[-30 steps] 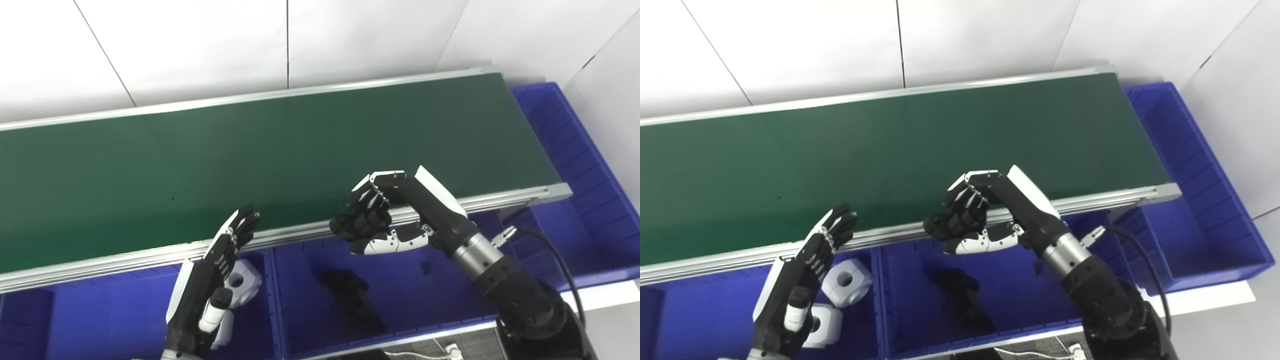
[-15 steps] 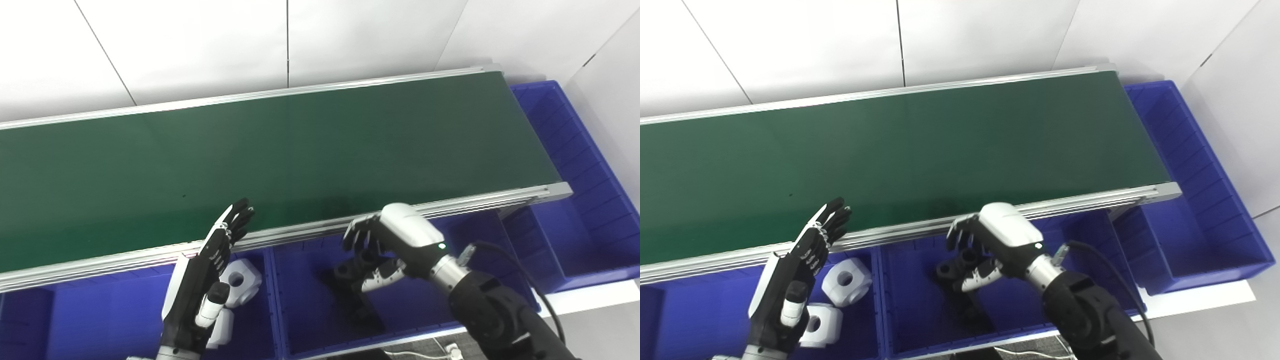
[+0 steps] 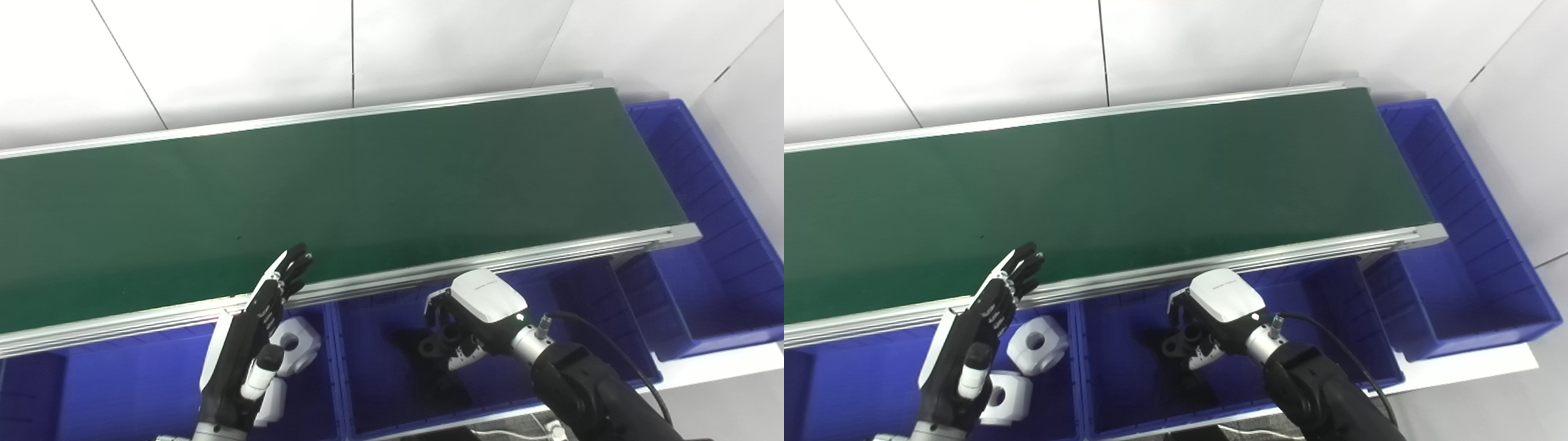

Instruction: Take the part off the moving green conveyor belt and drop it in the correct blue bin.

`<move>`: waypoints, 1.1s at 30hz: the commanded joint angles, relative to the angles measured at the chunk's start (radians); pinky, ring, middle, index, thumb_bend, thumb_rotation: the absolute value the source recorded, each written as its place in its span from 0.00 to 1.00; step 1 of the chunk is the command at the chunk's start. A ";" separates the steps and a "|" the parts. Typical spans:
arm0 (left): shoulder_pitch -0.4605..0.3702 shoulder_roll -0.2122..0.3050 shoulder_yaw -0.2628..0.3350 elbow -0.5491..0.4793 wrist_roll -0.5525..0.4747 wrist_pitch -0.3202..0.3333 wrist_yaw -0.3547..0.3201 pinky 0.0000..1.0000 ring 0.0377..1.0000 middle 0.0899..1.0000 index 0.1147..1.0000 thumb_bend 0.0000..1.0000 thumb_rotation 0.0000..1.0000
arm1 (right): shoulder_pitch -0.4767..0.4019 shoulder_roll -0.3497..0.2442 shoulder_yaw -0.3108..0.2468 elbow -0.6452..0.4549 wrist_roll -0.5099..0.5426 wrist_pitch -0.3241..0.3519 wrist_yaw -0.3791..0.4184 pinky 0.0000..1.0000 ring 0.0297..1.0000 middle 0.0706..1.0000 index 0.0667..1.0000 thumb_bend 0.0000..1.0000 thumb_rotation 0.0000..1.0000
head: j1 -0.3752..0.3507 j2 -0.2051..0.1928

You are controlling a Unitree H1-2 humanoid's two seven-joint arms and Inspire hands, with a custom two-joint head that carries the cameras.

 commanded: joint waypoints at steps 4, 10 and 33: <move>-0.005 -0.003 -0.001 -0.026 -0.001 -0.019 -0.001 0.90 0.92 0.88 0.89 0.90 1.00 | -0.013 0.014 -0.009 -0.039 -0.056 0.051 0.069 0.54 0.64 0.65 0.64 0.89 0.27 | 0.002 -0.001; -0.007 -0.003 0.000 -0.024 0.003 -0.021 -0.001 0.90 0.91 0.88 0.89 0.90 1.00 | -0.013 0.016 -0.016 -0.053 -0.074 0.064 0.135 0.66 0.73 0.74 0.70 0.97 0.44 | 0.002 -0.002; -0.016 -0.006 -0.010 -0.010 0.019 -0.028 -0.001 0.90 0.91 0.89 0.89 0.87 1.00 | 0.075 0.015 -0.133 -0.296 0.226 0.066 0.280 0.52 0.62 0.67 0.66 0.95 0.51 | 0.074 -0.007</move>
